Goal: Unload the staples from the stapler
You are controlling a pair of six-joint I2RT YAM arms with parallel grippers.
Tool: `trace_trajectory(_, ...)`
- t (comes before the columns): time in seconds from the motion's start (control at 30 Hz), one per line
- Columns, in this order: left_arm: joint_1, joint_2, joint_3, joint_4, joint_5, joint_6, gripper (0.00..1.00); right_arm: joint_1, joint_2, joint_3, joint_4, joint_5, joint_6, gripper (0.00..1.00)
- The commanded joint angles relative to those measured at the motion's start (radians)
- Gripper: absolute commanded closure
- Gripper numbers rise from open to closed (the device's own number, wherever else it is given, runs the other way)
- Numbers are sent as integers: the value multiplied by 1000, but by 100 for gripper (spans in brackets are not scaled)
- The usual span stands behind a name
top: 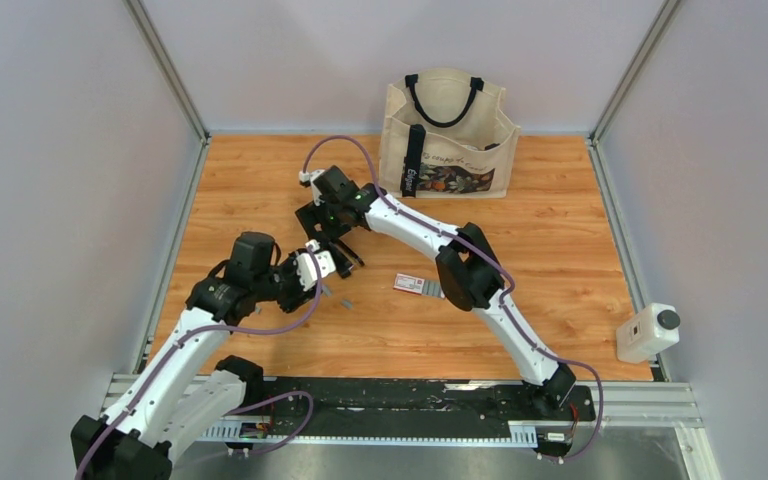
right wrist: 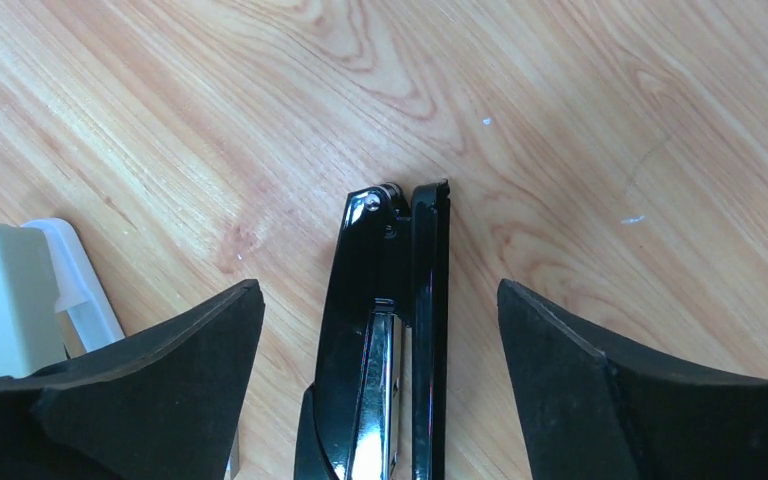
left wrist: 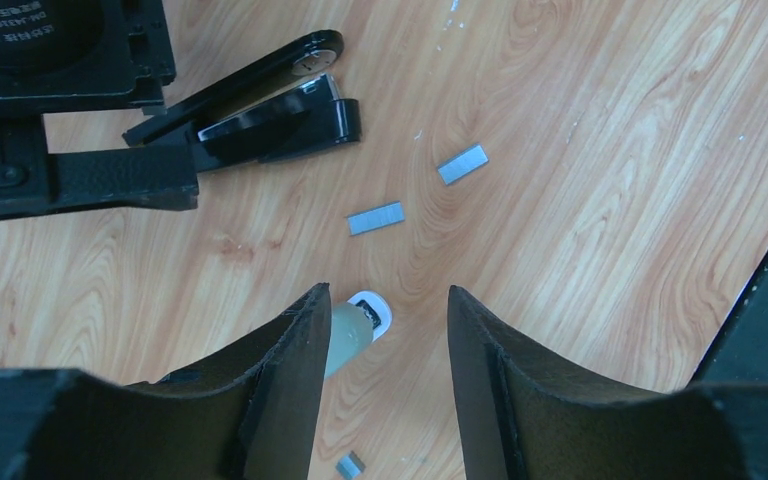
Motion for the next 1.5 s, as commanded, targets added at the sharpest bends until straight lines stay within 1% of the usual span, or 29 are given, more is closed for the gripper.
trace_trajectory(0.0,5,32,2,20,29,62,44,-24,-107,-45,58,-16,27,9)
trace_trajectory(0.03,6,38,2,22,30,74,44,-31,-136,-82,67,-20,33,9)
trace_trajectory(0.07,5,50,5,23,30,106,44,-40,-209,-116,79,-29,40,9)
trace_trajectory(0.1,5,74,6,22,30,124,44,-58,-248,-194,100,-31,52,9)
trace_trajectory(0.13,5,90,13,20,30,139,44,-67,-295,-234,110,-33,60,9)
trace_trajectory(0.17,3,108,31,10,30,172,44,-78,-381,-275,120,-43,67,10)
trace_trajectory(0.2,2,154,40,5,30,185,44,-98,-433,-330,151,-51,82,10)
trace_trajectory(0.23,0,179,51,4,27,200,45,-109,-479,-419,163,-56,90,10)
trace_trajectory(0.27,-3,205,74,-4,26,237,45,-116,-522,-472,173,-51,95,11)
trace_trajectory(0.3,-6,261,88,-10,21,257,45,-129,-611,-515,186,-49,99,11)
trace_trajectory(0.33,-7,289,101,-21,23,277,45,-132,-650,-605,191,-42,104,11)
trace_trajectory(0.4,-15,369,140,-49,11,341,45,-136,-766,-687,203,-31,109,11)
trace_trajectory(0.47,-29,413,172,-67,1,389,45,-138,-838,-812,214,-19,115,11)
trace_trajectory(0.5,-33,452,181,-75,-12,409,45,-138,-871,-855,228,-14,115,11)
trace_trajectory(0.53,-38,466,187,-79,-17,429,45,-138,-938,-888,232,-11,115,11)
trace_trajectory(0.57,-49,479,192,-81,-22,468,45,-141,-967,-955,239,-10,121,11)
trace_trajectory(0.7,-64,521,191,-93,-16,578,45,-143,-1119,-1079,278,-2,141,10)
trace_trajectory(0.87,-78,544,186,-104,17,679,44,-161,-1260,-1144,266,12,139,5)
trace_trajectory(0.93,-83,556,183,-111,32,719,44,-185,-1288,-1162,260,-3,147,3)
trace_trajectory(0.97,-86,561,177,-115,40,748,43,-195,-1302,-1170,257,-17,153,0)
trace_trajectory(1.07,-84,578,172,-131,76,820,42,-222,-1349,-1195,255,-43,159,0)
trace_trajectory(1.13,-86,596,175,-139,95,841,41,-232,-1382,-1208,256,-52,161,0)
trace_trajectory(1.17,-87,605,184,-145,95,855,39,-232,-1389,-1218,254,-54,159,1)
trace_trajectory(1.2,-89,622,190,-148,95,857,35,-235,-1395,-1222,246,-56,159,1)
trace_trajectory(1.27,-87,639,201,-148,89,869,33,-236,-1415,-1234,243,-65,158,2)
trace_trajectory(1.4,-90,662,209,-139,83,895,32,-242,-1429,-1244,240,-82,158,3)
trace_trajectory(1.47,-96,682,227,-161,69,917,32,-247,-1434,-1244,240,-89,159,4)
